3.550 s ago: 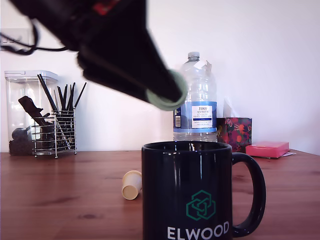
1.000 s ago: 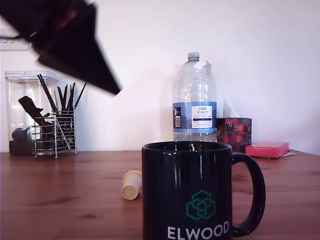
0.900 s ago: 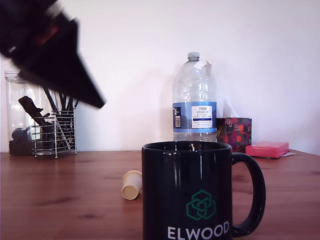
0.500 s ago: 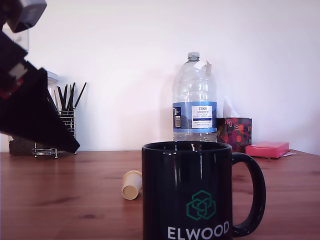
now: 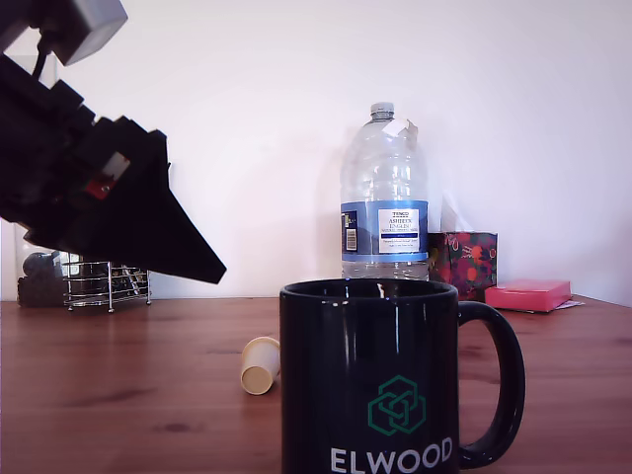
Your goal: Pick up the coffee capsules from the table one by one and drop them inside the nearest coffee cup
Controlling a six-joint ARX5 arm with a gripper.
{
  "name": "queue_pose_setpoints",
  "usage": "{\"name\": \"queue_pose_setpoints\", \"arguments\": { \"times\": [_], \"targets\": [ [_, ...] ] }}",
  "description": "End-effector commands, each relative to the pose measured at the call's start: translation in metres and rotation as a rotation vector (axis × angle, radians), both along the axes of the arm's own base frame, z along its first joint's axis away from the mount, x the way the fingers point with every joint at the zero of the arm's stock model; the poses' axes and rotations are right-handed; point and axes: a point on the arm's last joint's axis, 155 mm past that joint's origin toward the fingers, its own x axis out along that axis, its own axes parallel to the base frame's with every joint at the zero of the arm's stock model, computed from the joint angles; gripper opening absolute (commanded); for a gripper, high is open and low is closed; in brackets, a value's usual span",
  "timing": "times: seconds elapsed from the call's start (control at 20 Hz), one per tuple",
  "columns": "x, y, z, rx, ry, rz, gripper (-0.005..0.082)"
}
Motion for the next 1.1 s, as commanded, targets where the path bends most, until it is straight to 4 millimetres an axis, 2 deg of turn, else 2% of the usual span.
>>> {"name": "queue_pose_setpoints", "arguments": {
  "times": [0.0, 0.2, 0.6, 1.05],
  "targets": [
    [0.002, -0.001, -0.006, -0.017, 0.014, 0.016, 0.0663],
    [0.021, -0.001, -0.015, -0.064, 0.049, 0.091, 0.0659],
    [0.055, -0.007, -0.034, -0.244, 0.262, 0.317, 0.0659],
    [0.088, -0.019, -0.054, -0.209, 0.341, 0.432, 0.0659]
  ]
}}
